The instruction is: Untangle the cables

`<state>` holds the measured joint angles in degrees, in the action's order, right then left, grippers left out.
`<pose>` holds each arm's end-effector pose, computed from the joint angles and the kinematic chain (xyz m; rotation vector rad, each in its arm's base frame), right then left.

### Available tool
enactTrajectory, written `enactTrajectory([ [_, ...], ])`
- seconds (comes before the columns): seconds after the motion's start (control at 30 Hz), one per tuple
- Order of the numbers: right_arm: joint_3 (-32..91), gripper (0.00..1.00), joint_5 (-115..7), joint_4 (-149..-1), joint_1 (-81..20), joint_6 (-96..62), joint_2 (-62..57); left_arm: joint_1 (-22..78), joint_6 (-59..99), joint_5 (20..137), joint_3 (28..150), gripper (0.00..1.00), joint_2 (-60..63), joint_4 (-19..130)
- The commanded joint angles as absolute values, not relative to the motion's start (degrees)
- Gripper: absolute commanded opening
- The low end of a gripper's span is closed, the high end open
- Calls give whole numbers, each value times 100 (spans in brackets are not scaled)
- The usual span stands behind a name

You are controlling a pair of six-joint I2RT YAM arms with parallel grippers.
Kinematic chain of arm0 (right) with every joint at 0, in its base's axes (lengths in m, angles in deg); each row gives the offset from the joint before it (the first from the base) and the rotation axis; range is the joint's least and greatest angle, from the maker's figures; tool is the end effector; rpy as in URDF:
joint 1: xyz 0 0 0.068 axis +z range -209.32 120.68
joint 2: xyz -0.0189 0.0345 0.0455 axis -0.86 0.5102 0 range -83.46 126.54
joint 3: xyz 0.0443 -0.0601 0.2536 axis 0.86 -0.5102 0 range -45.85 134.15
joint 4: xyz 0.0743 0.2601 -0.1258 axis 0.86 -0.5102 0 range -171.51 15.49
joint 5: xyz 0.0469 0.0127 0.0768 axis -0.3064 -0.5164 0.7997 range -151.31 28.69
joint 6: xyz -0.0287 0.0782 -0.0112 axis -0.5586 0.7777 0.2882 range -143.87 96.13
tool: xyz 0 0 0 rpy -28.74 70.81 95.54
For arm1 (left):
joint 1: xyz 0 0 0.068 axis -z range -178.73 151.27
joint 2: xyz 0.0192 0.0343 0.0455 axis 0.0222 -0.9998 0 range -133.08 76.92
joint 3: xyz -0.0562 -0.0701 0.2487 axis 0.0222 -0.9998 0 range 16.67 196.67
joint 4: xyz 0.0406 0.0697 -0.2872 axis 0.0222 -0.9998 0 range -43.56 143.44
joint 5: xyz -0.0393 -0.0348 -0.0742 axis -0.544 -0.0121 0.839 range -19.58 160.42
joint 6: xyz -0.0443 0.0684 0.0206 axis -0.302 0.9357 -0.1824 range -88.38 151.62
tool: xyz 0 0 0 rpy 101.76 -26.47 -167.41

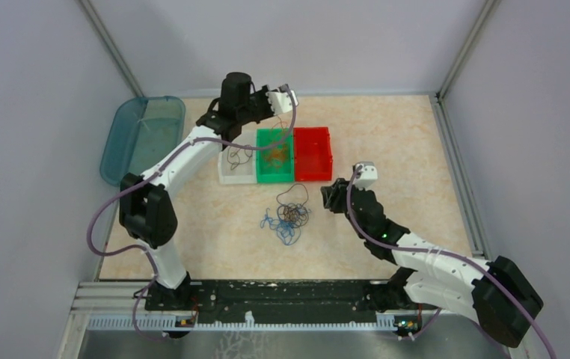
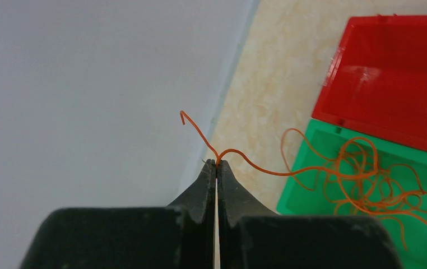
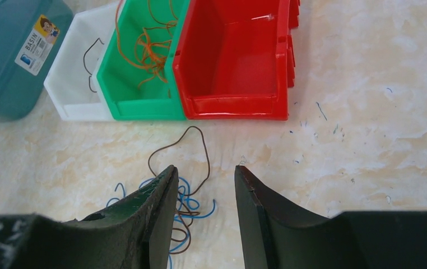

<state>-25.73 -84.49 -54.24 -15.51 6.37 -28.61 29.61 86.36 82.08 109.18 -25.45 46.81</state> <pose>0.2205 0.1714 0.1743 0.0719 1.8354 0.5494 0.4372 -0.2528 0.3318 1.3319 1.2906 0.1316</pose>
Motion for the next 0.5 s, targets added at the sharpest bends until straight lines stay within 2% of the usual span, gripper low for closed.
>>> enactTrajectory([
  [0.0,-2493,42,-8272,-5155,-1737,739,-2839,2953,8049,8422,10995,0,-2673,4070],
  [0.47,-2375,42,-8049,-5353,-1836,856,-2919,2992,8126,8289,10049,0,-2935,4512],
])
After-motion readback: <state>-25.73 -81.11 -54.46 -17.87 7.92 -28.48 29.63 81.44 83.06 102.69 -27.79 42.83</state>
